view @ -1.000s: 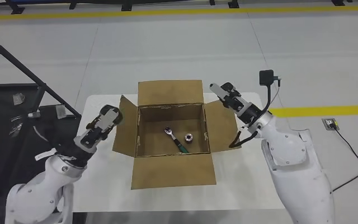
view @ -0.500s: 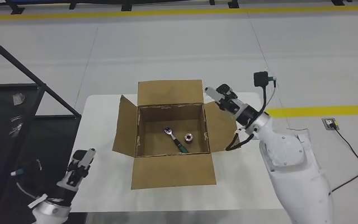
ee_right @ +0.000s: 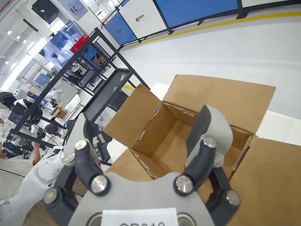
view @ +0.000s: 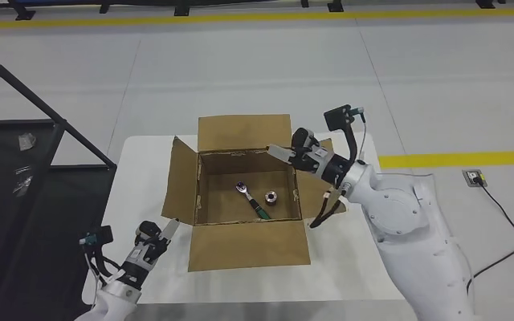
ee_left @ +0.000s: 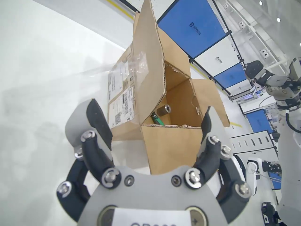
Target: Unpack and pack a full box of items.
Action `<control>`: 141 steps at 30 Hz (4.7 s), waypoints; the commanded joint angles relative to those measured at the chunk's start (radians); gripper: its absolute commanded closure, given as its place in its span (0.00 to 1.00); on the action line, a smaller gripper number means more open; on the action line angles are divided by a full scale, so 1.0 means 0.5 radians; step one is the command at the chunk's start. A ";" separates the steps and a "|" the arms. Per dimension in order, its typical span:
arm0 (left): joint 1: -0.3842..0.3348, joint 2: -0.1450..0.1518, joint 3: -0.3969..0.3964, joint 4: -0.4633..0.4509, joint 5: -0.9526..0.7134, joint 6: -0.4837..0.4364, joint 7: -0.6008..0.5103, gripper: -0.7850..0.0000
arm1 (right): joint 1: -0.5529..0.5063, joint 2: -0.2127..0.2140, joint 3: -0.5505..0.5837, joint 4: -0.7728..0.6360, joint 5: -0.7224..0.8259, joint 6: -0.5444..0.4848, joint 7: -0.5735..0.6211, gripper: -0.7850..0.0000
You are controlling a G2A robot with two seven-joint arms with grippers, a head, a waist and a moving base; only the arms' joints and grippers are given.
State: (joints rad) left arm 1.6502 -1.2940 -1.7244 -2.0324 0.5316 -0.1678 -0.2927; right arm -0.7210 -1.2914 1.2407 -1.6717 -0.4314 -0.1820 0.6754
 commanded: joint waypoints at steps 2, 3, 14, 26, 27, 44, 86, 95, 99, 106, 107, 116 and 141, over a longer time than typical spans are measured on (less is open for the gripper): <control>0.000 0.000 0.000 0.003 0.015 0.011 0.015 0.00 | -0.019 0.003 -0.044 -0.013 -0.090 0.003 0.018 0.00; 0.002 0.000 0.007 0.000 0.076 0.032 0.048 0.00 | -0.015 0.003 -0.059 -0.015 -0.117 0.020 0.028 0.00; -0.015 -0.018 0.230 0.027 0.557 0.269 0.401 0.66 | 0.181 -0.022 -0.280 0.104 -0.252 0.083 0.179 0.00; -0.188 -0.022 0.265 0.148 0.467 0.300 0.343 0.81 | 0.286 -0.038 -0.414 0.155 -0.390 0.116 0.286 0.00; -0.199 -0.021 0.261 0.154 0.459 0.298 0.338 0.83 | 0.294 -0.039 -0.424 0.155 -0.408 0.128 0.300 0.00; -0.381 0.016 0.073 0.317 0.348 0.039 0.189 1.00 | 0.399 -0.061 -0.606 0.239 -0.508 -0.040 0.458 0.00; 0.158 0.078 -0.490 0.182 -0.610 -0.703 0.156 0.00 | 1.219 -0.841 -1.711 2.263 -0.641 0.236 0.576 0.00; 0.156 0.091 -0.502 0.192 -0.702 -0.783 0.056 0.00 | 1.234 -1.031 -1.735 2.656 -0.624 0.305 0.394 0.00; 0.149 0.095 -0.486 0.187 -0.694 -0.789 0.027 0.00 | 1.241 -1.081 -1.714 2.783 -0.593 0.331 0.346 0.09; 0.140 0.101 -0.471 0.182 -0.686 -0.784 0.008 0.00 | 1.252 -1.133 -1.679 2.913 -0.558 0.305 0.313 0.43; 0.137 0.103 -0.472 0.184 -0.685 -0.785 0.006 0.00 | 1.254 -1.139 -1.674 2.931 -0.557 0.298 0.313 0.44; 0.120 0.110 -0.467 0.208 -0.678 -0.771 0.004 0.00 | 1.265 -1.157 -1.626 3.004 -0.524 0.259 0.246 0.80; -0.060 0.136 -0.327 0.229 -0.633 -0.687 -0.076 0.00 | 1.429 -1.009 -1.476 2.526 -0.635 -0.132 0.223 1.00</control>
State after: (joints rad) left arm 1.6243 -1.2264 -1.8909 -1.9169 0.2137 -0.5126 -0.3289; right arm -0.0037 -1.8056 0.4950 -0.3843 -0.7449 -0.2523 0.7860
